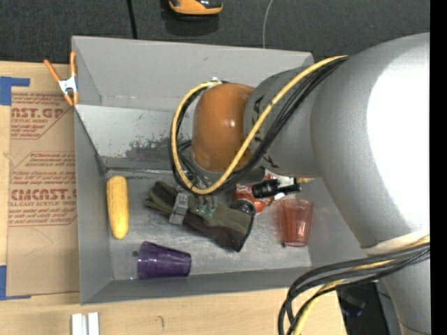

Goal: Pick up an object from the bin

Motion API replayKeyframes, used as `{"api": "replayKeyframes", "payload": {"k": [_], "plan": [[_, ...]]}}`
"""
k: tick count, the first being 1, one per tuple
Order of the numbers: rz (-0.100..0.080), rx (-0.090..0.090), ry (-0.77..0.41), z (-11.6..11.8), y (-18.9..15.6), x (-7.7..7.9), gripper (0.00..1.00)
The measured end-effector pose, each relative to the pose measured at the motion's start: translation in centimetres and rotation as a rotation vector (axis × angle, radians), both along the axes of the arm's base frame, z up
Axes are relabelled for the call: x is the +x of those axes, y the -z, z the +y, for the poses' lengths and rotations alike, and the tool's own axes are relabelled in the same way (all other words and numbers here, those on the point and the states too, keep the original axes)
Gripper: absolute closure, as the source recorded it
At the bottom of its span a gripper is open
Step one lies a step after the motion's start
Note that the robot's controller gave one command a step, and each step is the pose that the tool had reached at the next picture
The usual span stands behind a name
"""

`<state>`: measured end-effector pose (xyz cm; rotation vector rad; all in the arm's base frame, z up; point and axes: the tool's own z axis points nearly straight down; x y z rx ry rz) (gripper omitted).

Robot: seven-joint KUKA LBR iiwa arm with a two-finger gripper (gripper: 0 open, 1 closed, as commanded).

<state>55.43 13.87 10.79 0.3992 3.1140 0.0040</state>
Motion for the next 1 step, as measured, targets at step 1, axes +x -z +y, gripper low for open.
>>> {"api": "replayKeyframes", "payload": {"k": [1], "plan": [[-0.002, 0.0, 0.0, 0.0, -0.57, 0.04, 1.0]]}}
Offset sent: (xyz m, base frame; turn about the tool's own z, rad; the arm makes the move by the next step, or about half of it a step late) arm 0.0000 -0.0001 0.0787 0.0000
